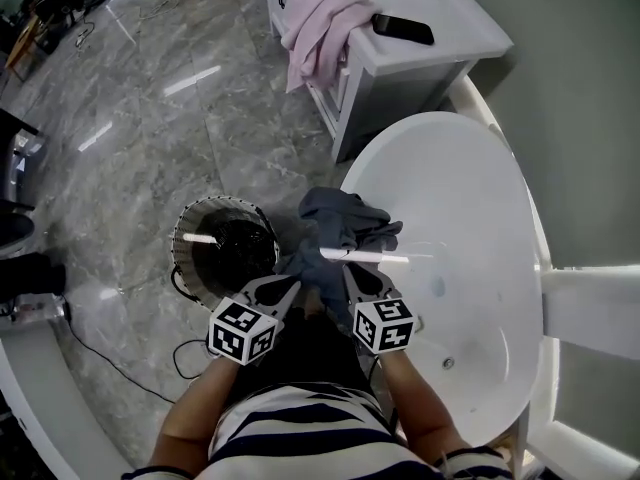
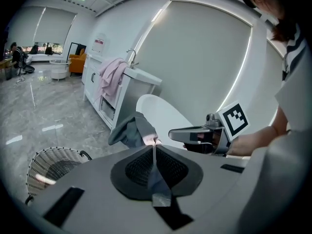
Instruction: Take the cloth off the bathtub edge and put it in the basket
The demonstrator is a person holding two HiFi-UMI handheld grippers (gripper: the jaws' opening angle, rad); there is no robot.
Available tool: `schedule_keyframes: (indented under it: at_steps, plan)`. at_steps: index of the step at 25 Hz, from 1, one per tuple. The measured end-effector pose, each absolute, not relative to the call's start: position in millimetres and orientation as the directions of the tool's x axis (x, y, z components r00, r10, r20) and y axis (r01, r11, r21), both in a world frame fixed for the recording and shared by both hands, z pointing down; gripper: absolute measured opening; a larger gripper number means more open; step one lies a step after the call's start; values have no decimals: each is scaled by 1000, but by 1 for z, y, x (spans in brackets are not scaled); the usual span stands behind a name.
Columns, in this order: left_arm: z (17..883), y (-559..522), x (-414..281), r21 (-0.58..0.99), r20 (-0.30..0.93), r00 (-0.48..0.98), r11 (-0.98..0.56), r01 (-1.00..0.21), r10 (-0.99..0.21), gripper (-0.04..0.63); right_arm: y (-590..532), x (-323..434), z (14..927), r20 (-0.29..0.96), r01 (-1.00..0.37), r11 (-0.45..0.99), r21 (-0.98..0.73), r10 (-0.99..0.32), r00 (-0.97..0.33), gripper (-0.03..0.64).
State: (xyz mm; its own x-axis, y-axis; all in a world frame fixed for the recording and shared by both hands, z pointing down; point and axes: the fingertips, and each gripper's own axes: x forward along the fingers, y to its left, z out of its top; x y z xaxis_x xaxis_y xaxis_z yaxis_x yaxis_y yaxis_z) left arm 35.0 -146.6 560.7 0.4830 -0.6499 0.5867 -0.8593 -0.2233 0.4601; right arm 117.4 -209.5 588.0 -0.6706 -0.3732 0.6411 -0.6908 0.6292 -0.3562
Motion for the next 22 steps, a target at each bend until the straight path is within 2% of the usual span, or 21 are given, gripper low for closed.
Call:
schedule_keyframes:
  at_steps: [5, 6, 8, 13, 18, 22]
  plan:
    - [571, -156, 42, 465, 606, 471, -195, -864, -641, 28, -223, 109, 605, 652, -657, 668, -350, -330, -683, 34]
    - [571, -158, 42, 461, 609, 466, -191, -866, -642, 28, -224, 106, 607, 651, -646, 673, -360, -315, -691, 57]
    - [572, -162, 40, 454, 614, 455, -183, -872, -644, 28, -226, 100, 611, 649, -622, 683, -382, -281, -707, 162]
    - [576, -164, 36, 452, 633, 437, -153, -879, -639, 28, -231, 90, 622, 650, -595, 700, -395, -245, -719, 231]
    - [577, -163, 29, 438, 650, 417, -135, -889, -636, 28, -240, 81, 630, 664, -605, 721, -338, -273, -696, 305]
    - [580, -161, 26, 437, 661, 412, -124, -891, -627, 28, -246, 77, 639, 679, -627, 714, -311, -295, -672, 321]
